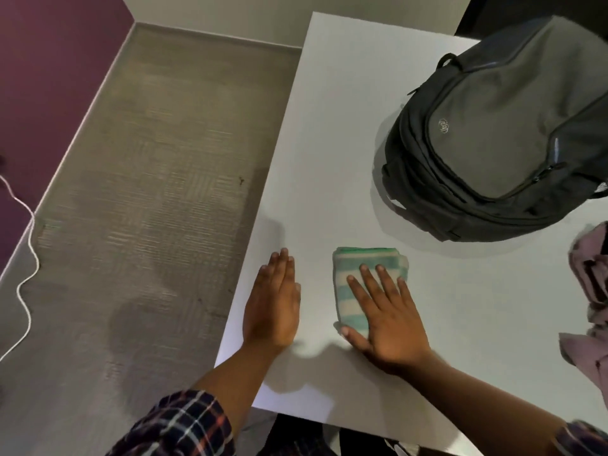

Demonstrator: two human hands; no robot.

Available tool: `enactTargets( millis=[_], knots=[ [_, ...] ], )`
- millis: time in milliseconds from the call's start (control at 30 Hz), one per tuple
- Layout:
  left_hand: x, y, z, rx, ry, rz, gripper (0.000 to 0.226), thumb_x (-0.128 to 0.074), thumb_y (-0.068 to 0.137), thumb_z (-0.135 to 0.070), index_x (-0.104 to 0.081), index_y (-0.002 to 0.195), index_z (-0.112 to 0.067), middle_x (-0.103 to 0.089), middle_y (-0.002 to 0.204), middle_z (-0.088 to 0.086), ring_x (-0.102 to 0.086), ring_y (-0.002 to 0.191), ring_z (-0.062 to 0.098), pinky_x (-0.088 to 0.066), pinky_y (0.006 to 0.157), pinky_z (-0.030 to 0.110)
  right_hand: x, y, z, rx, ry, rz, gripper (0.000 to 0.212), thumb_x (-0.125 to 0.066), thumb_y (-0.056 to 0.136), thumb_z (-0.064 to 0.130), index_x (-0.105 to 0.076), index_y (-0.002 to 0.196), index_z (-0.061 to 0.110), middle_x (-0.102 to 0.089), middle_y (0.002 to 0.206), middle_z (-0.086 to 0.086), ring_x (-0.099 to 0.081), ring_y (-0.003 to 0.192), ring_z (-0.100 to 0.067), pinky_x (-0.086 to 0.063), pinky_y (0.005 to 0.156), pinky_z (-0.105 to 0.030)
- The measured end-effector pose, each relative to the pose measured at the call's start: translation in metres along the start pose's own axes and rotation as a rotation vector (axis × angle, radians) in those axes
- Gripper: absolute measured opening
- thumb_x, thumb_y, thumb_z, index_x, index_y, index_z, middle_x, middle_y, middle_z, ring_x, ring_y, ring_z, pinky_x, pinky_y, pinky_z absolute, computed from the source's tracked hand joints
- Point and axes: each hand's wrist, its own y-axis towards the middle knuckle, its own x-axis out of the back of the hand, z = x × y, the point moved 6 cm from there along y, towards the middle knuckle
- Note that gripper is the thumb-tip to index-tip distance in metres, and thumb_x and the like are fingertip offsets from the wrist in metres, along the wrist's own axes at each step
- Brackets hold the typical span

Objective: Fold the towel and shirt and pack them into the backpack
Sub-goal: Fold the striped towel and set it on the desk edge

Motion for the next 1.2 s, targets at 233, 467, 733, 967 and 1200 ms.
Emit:
enactTargets(
  millis=[233,467,733,967,1200],
  knots=[
    [-0.003,-0.004,0.002,-0.096,-0.005,-0.034,0.051,-0.031,0.103,-0.026,-0.033,0.148,-0.003,-0.025,0.158,0.011,-0.019,0.148,0.023,-0.028,0.116,0.044,0.019,0.082,-0.008,-0.047,-0.043,-0.036,0.081,-0.018,0.093,0.072,-0.009,0.158,0.024,-0.001,0.166,-0.002,0.007,0.152,-0.024,-0.008,0.121,-0.053],
    [0.002,-0.006,-0.002,-0.117,-0.089,-0.096,0.049,-0.041,0.100,-0.025,-0.042,0.143,-0.002,-0.035,0.154,0.012,-0.028,0.145,0.026,-0.034,0.112,0.047,0.044,0.175,-0.027,-0.117,-0.087,-0.053,0.082,-0.013,0.092,0.074,-0.004,0.158,0.024,0.002,0.166,-0.001,0.010,0.152,-0.025,-0.001,0.122,-0.051],
    [-0.007,0.000,0.001,-0.089,-0.054,0.020,0.058,-0.026,0.101,-0.038,-0.039,0.146,-0.005,-0.029,0.157,0.008,-0.023,0.146,0.024,-0.024,0.113,0.039,0.063,0.265,-0.032,-0.147,-0.075,-0.044,0.085,-0.011,0.090,0.075,0.003,0.157,0.026,0.011,0.165,0.001,0.018,0.150,-0.023,0.005,0.122,-0.049],
    [-0.008,0.004,0.001,-0.112,0.017,-0.087,0.057,-0.026,0.100,-0.038,-0.045,0.139,-0.001,-0.046,0.146,0.015,-0.031,0.141,0.027,-0.022,0.113,0.036,0.076,0.331,-0.038,-0.140,-0.051,-0.098,0.082,-0.017,0.091,0.074,-0.002,0.157,0.027,0.004,0.166,0.000,0.012,0.151,-0.025,0.005,0.122,-0.049],
    [-0.019,0.009,0.007,-0.143,0.026,-0.140,0.054,-0.017,0.100,-0.036,-0.043,0.134,-0.003,-0.042,0.150,0.013,-0.013,0.148,0.021,-0.018,0.113,0.037,0.080,0.357,-0.038,-0.155,-0.059,-0.142,0.082,-0.015,0.091,0.074,-0.004,0.158,0.027,0.002,0.166,-0.001,0.009,0.152,-0.026,0.006,0.121,-0.048]
  ],
)
